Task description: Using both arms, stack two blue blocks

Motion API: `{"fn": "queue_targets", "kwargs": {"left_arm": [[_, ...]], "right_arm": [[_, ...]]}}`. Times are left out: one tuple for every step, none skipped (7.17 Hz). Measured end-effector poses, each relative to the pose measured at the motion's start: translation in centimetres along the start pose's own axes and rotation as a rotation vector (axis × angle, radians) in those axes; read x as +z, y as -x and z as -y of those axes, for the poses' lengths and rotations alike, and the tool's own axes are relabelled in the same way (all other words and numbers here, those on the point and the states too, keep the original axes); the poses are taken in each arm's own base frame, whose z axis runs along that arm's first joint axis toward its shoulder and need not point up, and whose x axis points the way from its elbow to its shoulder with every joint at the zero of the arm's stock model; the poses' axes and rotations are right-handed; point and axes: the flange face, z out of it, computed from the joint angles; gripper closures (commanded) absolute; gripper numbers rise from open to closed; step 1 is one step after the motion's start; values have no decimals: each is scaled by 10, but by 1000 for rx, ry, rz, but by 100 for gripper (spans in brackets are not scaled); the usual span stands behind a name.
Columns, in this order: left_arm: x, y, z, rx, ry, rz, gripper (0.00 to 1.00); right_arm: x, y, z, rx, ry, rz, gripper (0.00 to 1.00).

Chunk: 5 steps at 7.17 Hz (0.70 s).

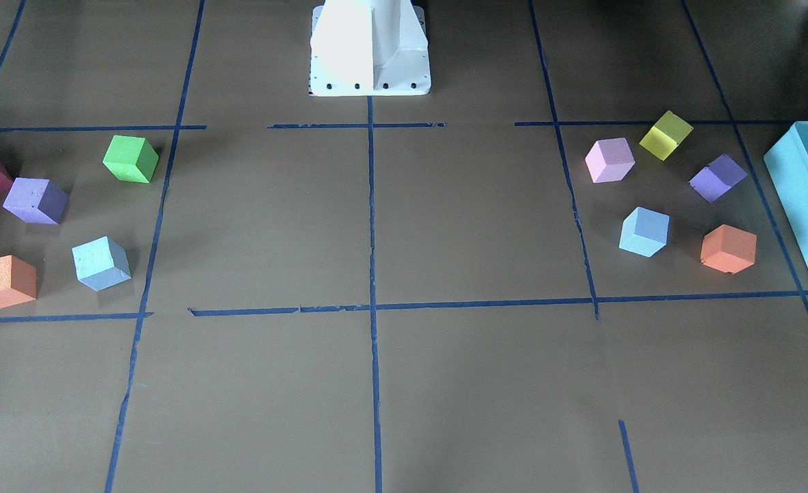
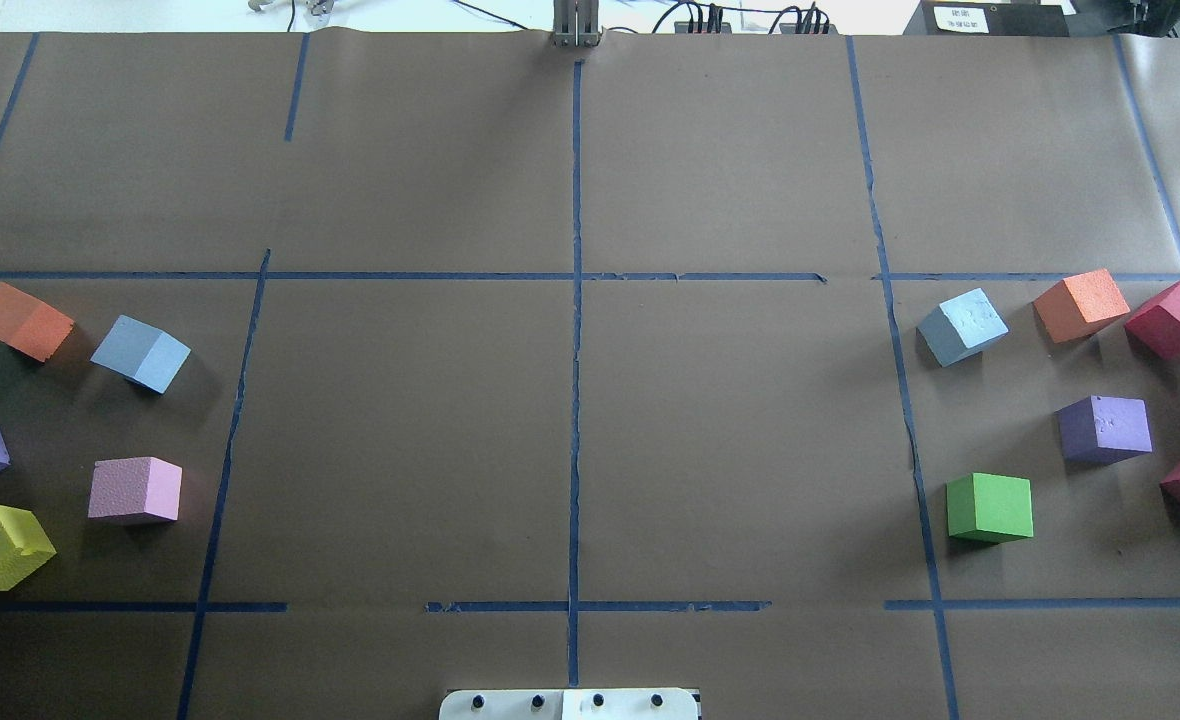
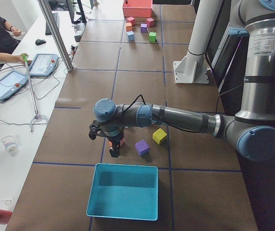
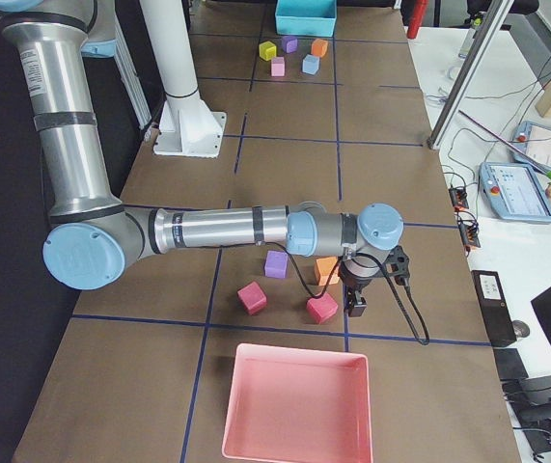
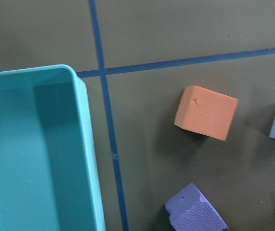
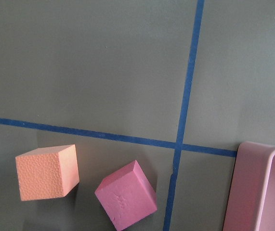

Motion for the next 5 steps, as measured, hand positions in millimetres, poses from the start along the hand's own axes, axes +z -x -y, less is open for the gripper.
{"fn": "queue_targets", "kwargs": {"left_arm": [[-6,10,7,1,-11,1,0],[-14,10,11,15,-25,7,0],[-19,9,12,24,-33,13,0],[-21,8,11,28,-37,14,0],[-23,6,11,32,-43,12,0]], "right_arm": [[0,1,-10,-4,-3,1,0],[0,3,-22,-8,-6,1,0],[0,4,-29,-7,-6,2,0],[1,4,-31,-3,-4,5,0],[2,4,-31,2,-3,7,0]]}}
